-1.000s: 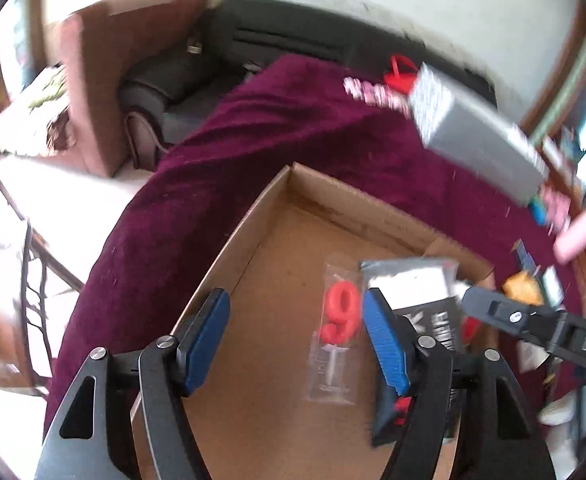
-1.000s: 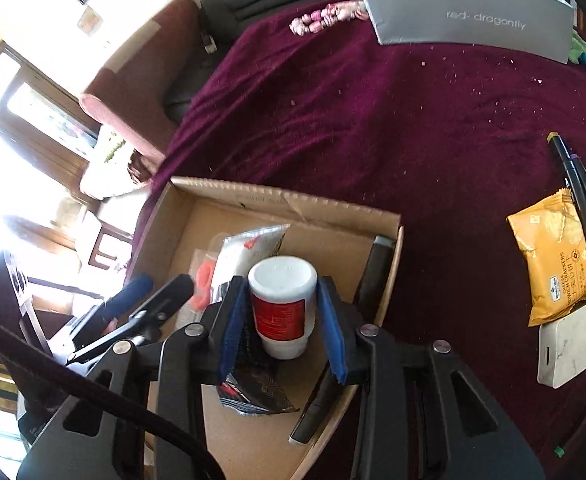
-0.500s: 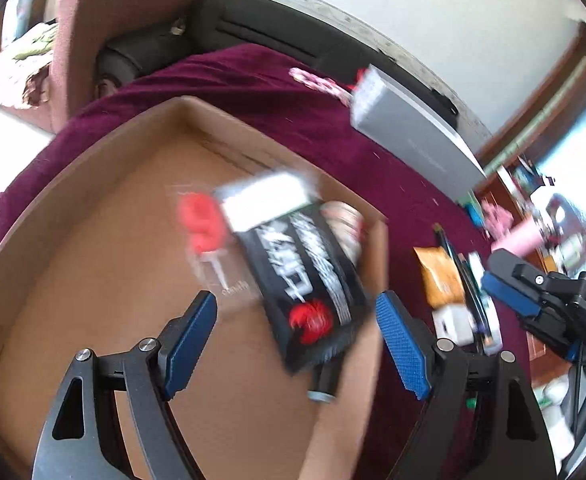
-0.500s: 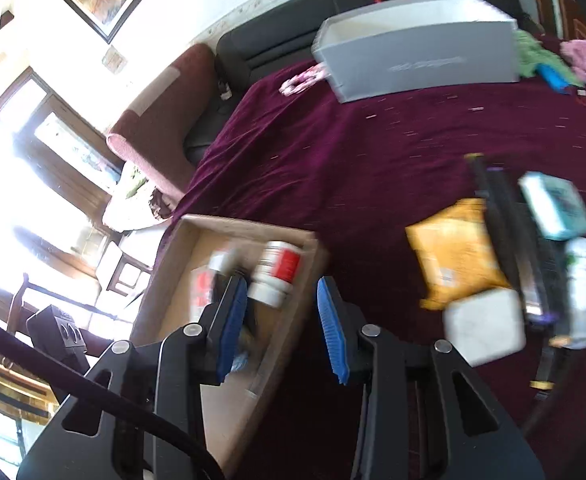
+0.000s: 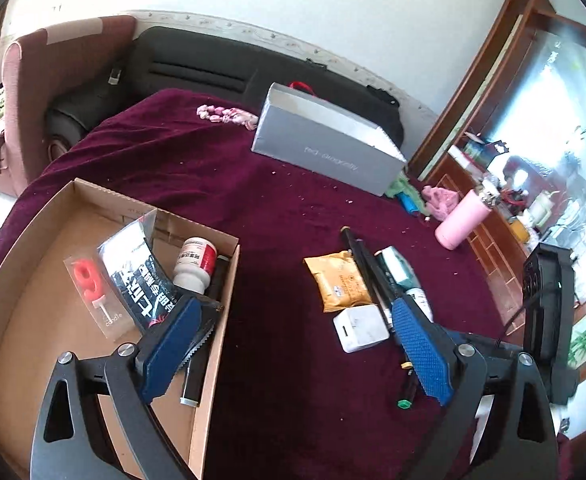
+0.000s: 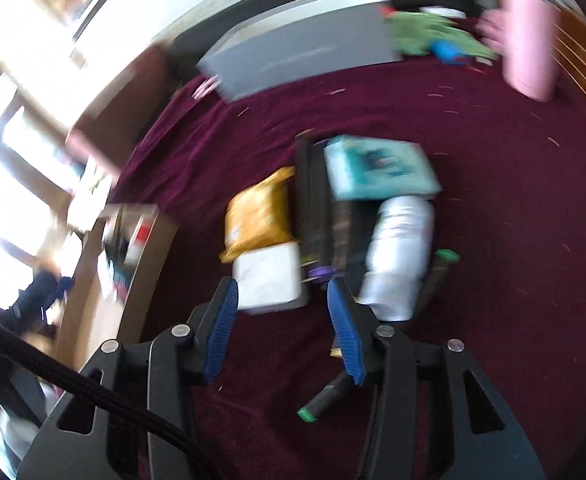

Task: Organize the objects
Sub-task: 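Grasp the yellow snack packet with the left gripper while the right gripper grasps a white bottle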

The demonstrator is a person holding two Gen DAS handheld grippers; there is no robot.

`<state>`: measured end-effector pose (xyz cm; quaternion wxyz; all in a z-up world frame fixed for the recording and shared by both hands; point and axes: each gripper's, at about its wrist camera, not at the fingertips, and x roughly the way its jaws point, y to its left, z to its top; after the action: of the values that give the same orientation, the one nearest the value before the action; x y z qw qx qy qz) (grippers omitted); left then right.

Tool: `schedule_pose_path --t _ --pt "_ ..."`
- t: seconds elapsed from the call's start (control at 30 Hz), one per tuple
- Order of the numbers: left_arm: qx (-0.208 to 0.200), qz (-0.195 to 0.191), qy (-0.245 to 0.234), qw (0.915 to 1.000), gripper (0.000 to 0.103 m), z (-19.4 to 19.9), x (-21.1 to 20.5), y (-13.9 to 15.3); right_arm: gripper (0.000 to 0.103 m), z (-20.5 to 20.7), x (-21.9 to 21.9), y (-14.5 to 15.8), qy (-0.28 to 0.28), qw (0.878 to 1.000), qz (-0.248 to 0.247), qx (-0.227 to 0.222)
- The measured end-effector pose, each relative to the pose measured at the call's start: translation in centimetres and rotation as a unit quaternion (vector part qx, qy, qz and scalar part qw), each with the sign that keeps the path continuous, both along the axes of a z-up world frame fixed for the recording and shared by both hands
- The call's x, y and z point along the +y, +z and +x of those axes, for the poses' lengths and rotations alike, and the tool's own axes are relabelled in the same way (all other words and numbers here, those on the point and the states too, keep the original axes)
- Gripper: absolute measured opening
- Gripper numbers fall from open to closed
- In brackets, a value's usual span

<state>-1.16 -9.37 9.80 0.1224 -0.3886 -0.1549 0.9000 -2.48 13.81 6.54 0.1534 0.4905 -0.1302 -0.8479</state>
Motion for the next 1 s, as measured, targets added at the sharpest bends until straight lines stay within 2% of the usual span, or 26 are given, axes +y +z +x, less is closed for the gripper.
schedule_pose_path --t 0.07,0.17,0.27,0.33,0.37,0.4,0.43,0.47,0.53,0.6,0.73,0.83,0.87,0.9,0.93,1.0 --pt "-0.008 0.000 0.006 1.0000 0.094 -0.4 -0.4 0.0 0.046 -0.1 -2.4 -0.2 0.035 0.999 0.038 0.008" --pt "-0.011 -0.015 0.019 0.9997 0.094 -0.8 -1.0 0.3 0.046 -1.0 -5.4 -1.2 0.029 0.990 0.136 0.019" --pt "-0.010 -0.033 0.016 0.9993 0.094 -1.7 -0.8 0.5 0.049 -1.9 -7.2 -2.8 0.024 0.984 0.178 0.021" --pt "-0.018 -0.045 0.006 0.9988 0.094 -2.6 0.2 0.3 0.043 -2.1 -8.0 -3.1 0.011 0.975 0.220 0.035" --pt "-0.016 -0.029 0.000 0.9995 0.094 -2.9 0.2 0.2 0.036 -2.1 -8.5 -3.2 0.003 0.969 0.245 0.038" --pt "-0.019 -0.013 -0.003 0.9997 0.095 -3.3 0.1 0.3 0.033 -2.1 -8.5 -3.2 0.005 0.969 0.247 0.030" --pt "-0.027 0.003 -0.010 0.9996 0.099 -3.9 0.2 0.2 0.030 -2.4 -8.2 -2.9 0.003 0.972 0.233 0.024" --pt "-0.029 0.012 -0.015 0.9994 0.099 -4.2 0.3 0.3 0.024 -2.2 -7.6 -2.7 0.004 0.975 0.221 0.016" --pt "-0.036 -0.023 -0.012 0.9990 0.098 -5.0 1.3 0.1 0.015 -1.3 -5.9 -2.0 0.004 0.982 0.188 0.005" --pt "-0.038 -0.044 -0.023 0.9980 0.098 -5.7 2.6 -0.3 0.000 0.3 -4.6 -1.4 0.011 0.988 0.155 -0.006" --pt "-0.066 -0.097 -0.041 0.9922 0.098 -8.5 6.5 -3.0 0.000 2.9 -2.6 -2.6 0.023 0.991 0.131 -0.027" --pt "-0.079 -0.138 -0.043 0.9863 0.098 -10.9 9.2 -5.3 0.001 4.9 0.3 -2.8 0.027 0.998 0.055 -0.018" --pt "-0.082 -0.143 -0.042 0.9854 0.098 -11.4 9.6 -5.7 0.002 5.3 1.1 -2.8 0.017 0.999 0.049 -0.014" --pt "-0.088 -0.170 -0.034 0.9810 0.098 -12.2 10.5 -6.5 0.002 5.8 2.2 -2.6 0.004 0.999 0.043 -0.007" --pt "-0.090 -0.196 -0.027 0.9762 0.100 -12.6 11.2 -6.9 0.002 5.9 2.8 -2.5 -0.003 0.999 0.039 -0.004" --pt "-0.066 -0.219 -0.029 0.9732 0.100 -12.6 12.6 -6.9 0.003 6.3 4.1 -2.3 -0.015 0.999 0.029 0.005"
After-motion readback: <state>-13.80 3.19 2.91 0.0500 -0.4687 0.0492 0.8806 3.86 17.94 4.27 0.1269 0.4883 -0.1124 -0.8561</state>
